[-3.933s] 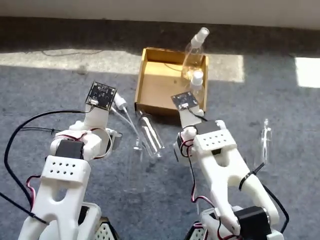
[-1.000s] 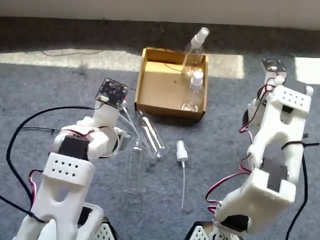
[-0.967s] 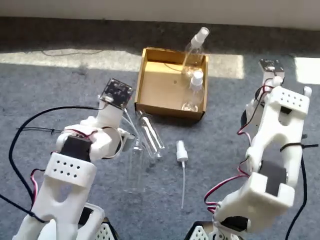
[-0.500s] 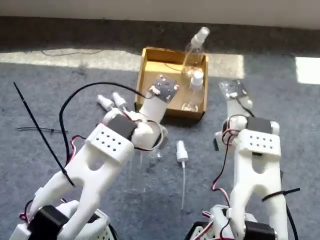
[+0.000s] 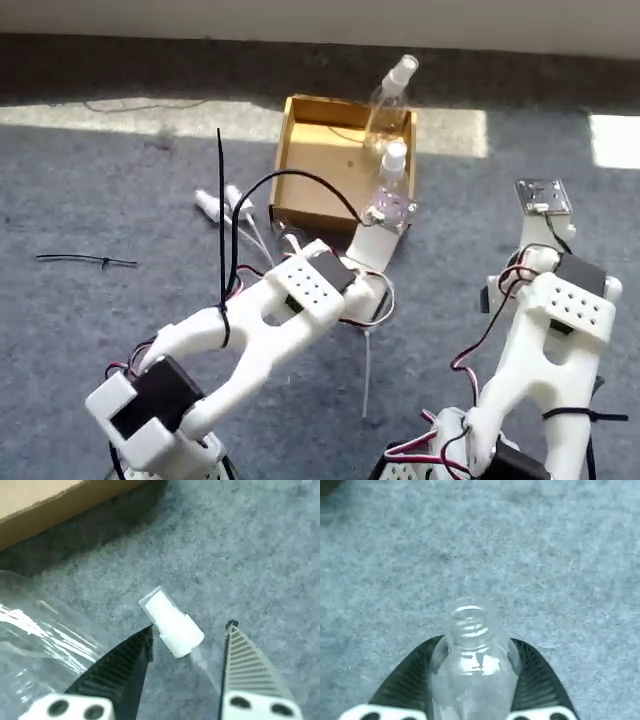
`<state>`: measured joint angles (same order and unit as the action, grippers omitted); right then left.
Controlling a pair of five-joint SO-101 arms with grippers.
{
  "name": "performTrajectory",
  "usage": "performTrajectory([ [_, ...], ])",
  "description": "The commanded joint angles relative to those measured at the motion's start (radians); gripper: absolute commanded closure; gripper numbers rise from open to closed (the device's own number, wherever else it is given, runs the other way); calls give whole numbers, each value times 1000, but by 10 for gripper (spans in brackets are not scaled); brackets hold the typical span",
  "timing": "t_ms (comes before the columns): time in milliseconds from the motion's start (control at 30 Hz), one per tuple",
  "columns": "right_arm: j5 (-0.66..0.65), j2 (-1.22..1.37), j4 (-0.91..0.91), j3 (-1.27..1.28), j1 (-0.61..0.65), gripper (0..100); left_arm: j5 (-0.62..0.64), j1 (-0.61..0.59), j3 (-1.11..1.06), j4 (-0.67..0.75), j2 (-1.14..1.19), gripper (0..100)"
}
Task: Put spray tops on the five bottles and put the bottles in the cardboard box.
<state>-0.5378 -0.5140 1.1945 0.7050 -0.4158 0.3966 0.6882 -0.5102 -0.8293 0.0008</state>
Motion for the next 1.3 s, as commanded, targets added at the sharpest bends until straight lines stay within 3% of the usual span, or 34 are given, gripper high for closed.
performTrajectory([
  [0, -25, -33, -16, -10, -38, 994, 100, -1, 50, 21, -5, 790],
  [200, -25, -33, -16, -10, -28, 994, 129, -76, 39, 63, 4, 790],
  [800, -23, -33, -8, -4, 5, 994, 124, -31, 154, 58, 234, 792],
  [1000, -23, -35, -8, -4, 5, 994, 124, -19, 163, 58, 245, 999],
  [1133, -23, -41, -8, -8, 7, 994, 120, -44, 185, 54, 243, 994],
  [1267, -21, -44, -8, -10, 21, 994, 66, -96, 338, -100, 242, 995],
])
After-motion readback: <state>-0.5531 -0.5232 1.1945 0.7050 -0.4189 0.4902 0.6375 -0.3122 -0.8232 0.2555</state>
